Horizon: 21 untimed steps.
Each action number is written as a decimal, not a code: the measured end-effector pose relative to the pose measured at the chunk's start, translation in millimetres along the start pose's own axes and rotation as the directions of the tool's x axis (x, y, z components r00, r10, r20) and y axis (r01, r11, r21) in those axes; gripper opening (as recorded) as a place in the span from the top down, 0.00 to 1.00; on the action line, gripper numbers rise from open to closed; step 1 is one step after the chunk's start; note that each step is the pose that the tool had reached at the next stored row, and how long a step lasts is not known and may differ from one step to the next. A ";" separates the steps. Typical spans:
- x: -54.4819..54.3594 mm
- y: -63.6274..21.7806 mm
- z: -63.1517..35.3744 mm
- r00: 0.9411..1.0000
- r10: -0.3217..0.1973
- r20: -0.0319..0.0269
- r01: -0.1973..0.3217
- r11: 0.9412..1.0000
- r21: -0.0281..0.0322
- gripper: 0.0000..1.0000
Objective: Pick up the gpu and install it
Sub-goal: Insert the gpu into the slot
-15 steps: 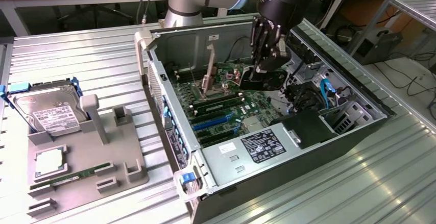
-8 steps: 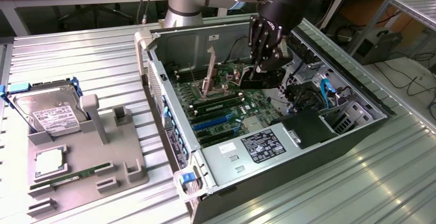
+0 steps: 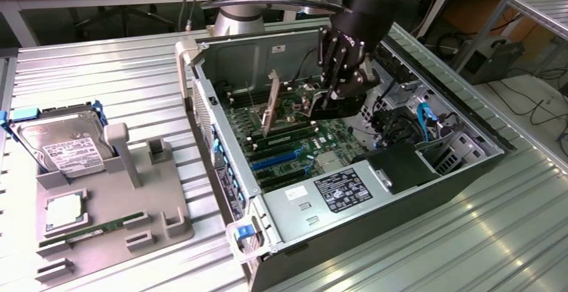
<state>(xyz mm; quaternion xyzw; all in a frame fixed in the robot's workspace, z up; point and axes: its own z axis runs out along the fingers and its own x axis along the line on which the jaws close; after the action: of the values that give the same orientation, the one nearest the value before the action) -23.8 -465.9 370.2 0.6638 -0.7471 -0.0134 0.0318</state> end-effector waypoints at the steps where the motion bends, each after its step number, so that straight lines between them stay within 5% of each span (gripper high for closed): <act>1: 0.3 2.6 2.0 1.000 -0.001 0.000 0.001 1.000 0.000 0.74; 13: 2.6 26.2 24.5 1.000 -0.019 -0.001 0.019 1.000 0.004 0.74; 21: 1.2 33.7 34.7 0.999 -0.034 -0.001 0.034 0.999 0.014 0.74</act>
<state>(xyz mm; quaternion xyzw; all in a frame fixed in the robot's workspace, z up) -59.5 -463.8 337.8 0.6767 -0.7357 -0.0086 0.0272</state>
